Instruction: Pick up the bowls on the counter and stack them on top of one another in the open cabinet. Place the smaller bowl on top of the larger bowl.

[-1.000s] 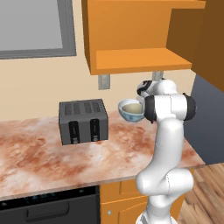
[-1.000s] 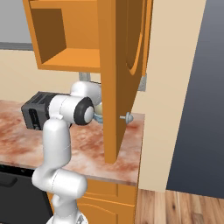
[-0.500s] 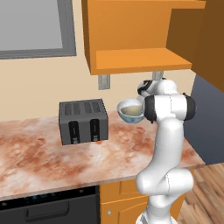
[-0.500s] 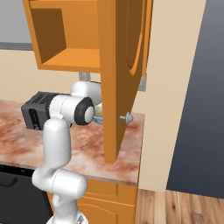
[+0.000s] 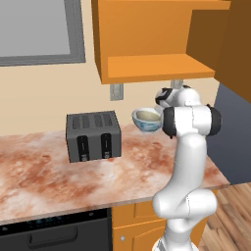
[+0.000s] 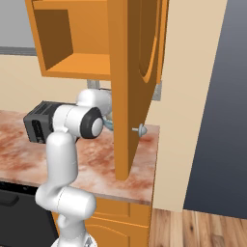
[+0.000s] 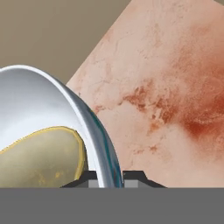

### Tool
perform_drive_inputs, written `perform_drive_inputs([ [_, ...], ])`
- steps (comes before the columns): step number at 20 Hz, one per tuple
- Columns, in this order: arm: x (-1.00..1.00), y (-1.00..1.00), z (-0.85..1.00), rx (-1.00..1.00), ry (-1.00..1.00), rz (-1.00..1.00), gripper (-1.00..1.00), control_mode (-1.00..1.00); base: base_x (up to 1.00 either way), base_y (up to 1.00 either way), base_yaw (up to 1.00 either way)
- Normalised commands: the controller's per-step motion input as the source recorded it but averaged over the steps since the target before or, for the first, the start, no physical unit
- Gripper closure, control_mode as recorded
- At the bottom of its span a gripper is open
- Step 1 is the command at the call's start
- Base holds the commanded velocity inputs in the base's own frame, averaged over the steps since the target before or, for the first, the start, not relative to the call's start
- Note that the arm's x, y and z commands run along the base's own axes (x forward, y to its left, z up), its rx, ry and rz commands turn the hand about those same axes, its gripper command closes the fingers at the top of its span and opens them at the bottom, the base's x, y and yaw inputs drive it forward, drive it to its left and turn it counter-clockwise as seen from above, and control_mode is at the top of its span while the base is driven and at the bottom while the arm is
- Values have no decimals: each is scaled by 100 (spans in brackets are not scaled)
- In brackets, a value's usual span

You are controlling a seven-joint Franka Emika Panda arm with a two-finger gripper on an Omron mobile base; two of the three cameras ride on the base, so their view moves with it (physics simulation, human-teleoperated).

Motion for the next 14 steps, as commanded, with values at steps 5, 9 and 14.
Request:
perform_drive_inputs([
  [5, -16, 0, 31, 0, -5, 0, 100, -100, 0, 0, 0],
  [9, -17, 0, 23, 0, -10, 0, 100, -100, 0, 0, 0],
  [14, -24, 3, 11, 0, -10, 1, 100, -100, 0, 0, 0],
])
